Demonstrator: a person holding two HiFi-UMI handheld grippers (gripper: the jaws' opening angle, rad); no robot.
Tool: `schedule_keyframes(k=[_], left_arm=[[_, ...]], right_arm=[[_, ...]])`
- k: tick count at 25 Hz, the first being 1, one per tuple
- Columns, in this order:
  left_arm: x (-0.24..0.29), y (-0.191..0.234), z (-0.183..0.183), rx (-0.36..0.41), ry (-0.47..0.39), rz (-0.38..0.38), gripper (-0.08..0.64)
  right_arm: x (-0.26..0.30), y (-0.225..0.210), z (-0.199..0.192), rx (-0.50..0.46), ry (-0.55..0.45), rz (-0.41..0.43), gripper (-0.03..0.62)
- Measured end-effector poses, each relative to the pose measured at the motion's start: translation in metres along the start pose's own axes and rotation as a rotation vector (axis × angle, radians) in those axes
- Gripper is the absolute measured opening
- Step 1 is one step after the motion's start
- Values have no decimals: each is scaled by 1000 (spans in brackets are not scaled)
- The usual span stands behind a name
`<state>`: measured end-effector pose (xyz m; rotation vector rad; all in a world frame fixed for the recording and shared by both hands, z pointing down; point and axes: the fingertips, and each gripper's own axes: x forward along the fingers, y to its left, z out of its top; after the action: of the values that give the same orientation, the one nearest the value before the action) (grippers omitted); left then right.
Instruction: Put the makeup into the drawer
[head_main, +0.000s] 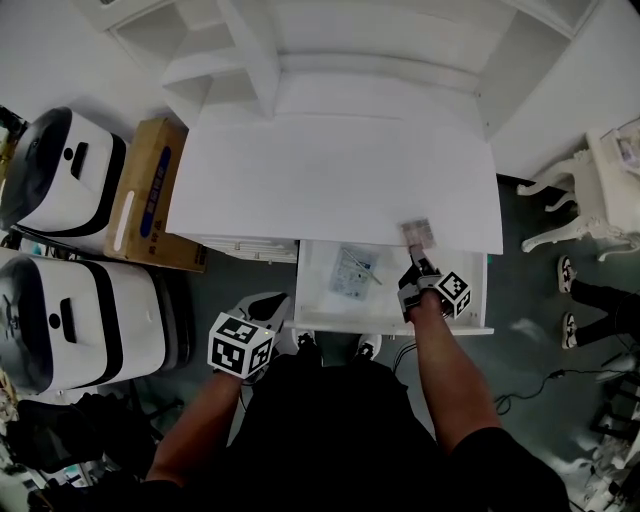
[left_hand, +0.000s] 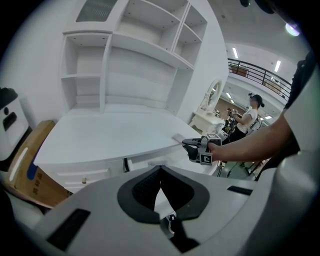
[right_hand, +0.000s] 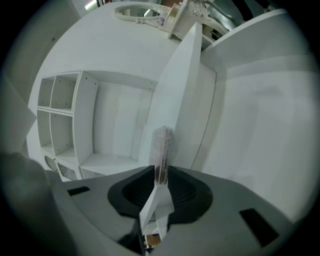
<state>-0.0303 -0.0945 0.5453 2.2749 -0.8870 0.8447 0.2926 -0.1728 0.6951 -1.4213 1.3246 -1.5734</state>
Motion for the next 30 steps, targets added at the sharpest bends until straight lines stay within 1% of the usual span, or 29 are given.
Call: schedule_keyframes(k=[7,10,12,18,21,24,27,30], left_arm=[[-3,-2,-1,-4,-14,1,5],[-3,-3,2,2,-27,-1,5],[-3,-3,4,6,-35,-6,5],[3,-10,14,30,-53,-38,5],[5,-13,16,40,-58,-55,5],[6,-11,14,41,-58,-64,5],[8,-6,11,32,-56,-61,5],[12,6,6,31,-46,-31,5]], right_arm=[[-8,3,1,25,0,1,86],[-14,10,3,16,-2,15,77],[-18,19,4,-6,1,27,67],[-26,37,4,-102,43,1,61],[-33,49,4,-153,56,18,61],[-41,65,-5,-233,96,30,60],[-51,82,-18,-318,146,42,61],[-61,99,-34,-389,190,68,60]])
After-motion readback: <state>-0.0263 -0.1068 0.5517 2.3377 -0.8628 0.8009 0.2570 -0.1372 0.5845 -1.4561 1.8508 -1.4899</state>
